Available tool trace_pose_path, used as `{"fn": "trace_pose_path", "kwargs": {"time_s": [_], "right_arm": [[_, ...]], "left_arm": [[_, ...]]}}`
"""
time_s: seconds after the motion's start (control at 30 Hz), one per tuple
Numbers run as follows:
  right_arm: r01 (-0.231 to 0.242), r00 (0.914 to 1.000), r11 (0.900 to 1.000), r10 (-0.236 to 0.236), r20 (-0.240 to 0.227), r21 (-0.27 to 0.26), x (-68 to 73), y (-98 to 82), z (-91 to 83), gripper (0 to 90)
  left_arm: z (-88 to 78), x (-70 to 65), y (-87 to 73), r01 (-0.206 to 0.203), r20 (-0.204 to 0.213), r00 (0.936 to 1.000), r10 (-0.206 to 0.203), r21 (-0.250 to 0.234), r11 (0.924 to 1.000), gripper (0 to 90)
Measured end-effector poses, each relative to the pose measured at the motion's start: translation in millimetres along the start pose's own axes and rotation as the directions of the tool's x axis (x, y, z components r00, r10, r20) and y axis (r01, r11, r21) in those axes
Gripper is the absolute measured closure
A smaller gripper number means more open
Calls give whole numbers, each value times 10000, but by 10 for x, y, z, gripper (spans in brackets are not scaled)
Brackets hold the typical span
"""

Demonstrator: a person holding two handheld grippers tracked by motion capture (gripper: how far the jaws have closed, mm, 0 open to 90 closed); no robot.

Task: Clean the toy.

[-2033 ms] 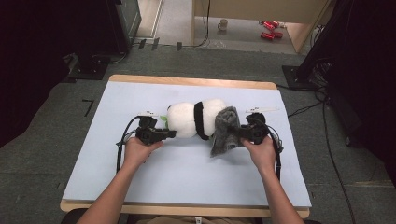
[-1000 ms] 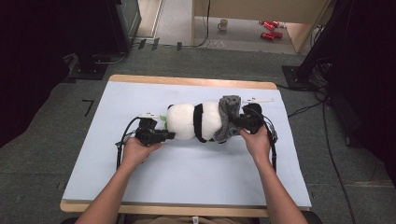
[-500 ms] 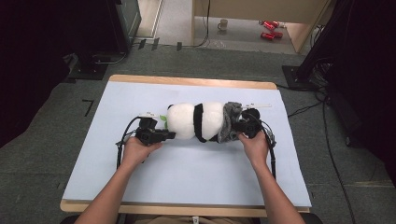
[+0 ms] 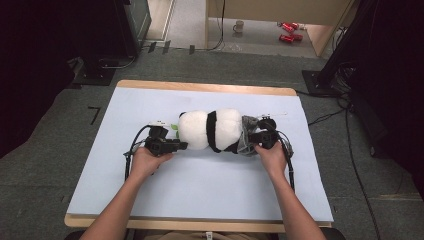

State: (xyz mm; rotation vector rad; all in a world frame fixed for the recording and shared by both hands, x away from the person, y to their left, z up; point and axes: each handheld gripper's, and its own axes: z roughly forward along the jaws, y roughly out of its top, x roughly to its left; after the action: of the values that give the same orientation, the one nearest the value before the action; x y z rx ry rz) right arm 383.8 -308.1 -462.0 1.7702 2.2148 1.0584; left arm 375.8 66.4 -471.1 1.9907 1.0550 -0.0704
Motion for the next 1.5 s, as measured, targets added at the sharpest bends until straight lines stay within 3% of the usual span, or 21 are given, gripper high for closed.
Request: {"fn": "trace_pose_path", "kwargs": {"time_s": [0.1,0.2,0.47,0.6,0.8,1.0,1.27,1.5], "right_arm": [[87,9998,9994,-81,190,-339,-16,48,-111,777],[49,10000,9956,-45,48,-935,-43,113,-278,777],[434,9989,9745,-466,-94,-2200,61,273,-658,776],[536,9967,9592,-684,-441,-2774,160,311,-756,775],[1152,9904,9613,-1307,-461,-2505,351,283,-569,771],[1367,9868,9606,-1534,-517,-2419,335,237,-469,771],[1273,9892,9643,-1405,-410,-2321,268,177,-366,772],[823,9934,9688,-984,-582,-2336,200,106,-290,774]], "left_arm": [[0,-2,-1,19,-17,10000,-19,9,10000,695],[0,-5,-3,7,-32,10000,-7,9,10000,693],[3,-9,-12,-30,-69,10000,29,-22,10000,692],[6,-11,-13,-20,-72,10000,20,-47,10000,692],[11,-13,-24,-23,-140,9999,25,81,10000,692],[14,-6,-30,23,-129,9999,-22,75,10000,690],[13,-8,-34,50,-73,10000,-50,9,10000,688],[12,-8,-35,49,-60,10000,-49,-1,10000,686]]}}
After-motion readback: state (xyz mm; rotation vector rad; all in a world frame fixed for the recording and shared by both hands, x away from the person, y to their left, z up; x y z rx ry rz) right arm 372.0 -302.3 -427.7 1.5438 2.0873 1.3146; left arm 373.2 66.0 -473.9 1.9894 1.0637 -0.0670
